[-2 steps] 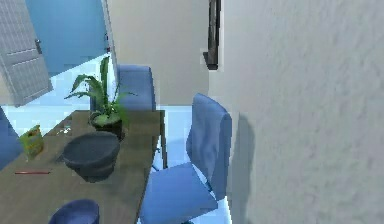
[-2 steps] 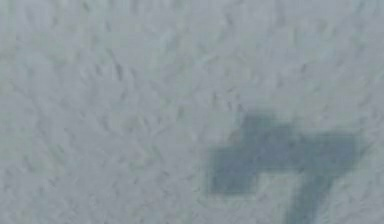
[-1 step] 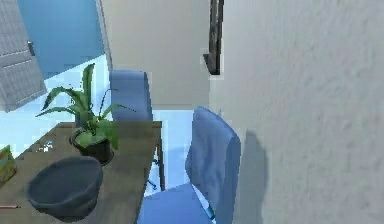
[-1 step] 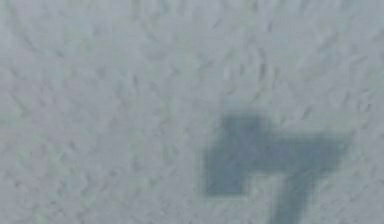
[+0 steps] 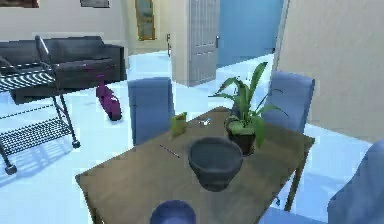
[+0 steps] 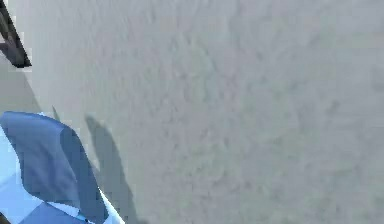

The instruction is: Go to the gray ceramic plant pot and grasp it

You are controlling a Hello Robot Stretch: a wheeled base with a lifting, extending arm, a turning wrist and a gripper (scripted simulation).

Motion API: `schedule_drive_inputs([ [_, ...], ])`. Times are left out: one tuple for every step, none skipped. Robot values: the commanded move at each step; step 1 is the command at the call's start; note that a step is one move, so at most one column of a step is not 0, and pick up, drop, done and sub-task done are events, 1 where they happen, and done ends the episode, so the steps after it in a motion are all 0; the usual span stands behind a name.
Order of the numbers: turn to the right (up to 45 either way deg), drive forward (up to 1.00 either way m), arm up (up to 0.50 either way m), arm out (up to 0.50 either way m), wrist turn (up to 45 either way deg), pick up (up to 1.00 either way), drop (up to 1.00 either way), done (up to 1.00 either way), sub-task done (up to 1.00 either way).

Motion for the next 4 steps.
schedule_drive_inputs([
  [-45.0,0.00,0.00,0.00,0.0,0.00,0.00,0.00,0.00],
  [-36.0,0.00,0.00,0.00,0.0,0.00,0.00,0.00,0.00],
  [0.0,0.00,0.50,0.00,0.0,0.00,0.00,0.00,0.00],
  [0.0,0.00,0.38,0.00,0.0,0.00,0.00,0.00,0.00],
])
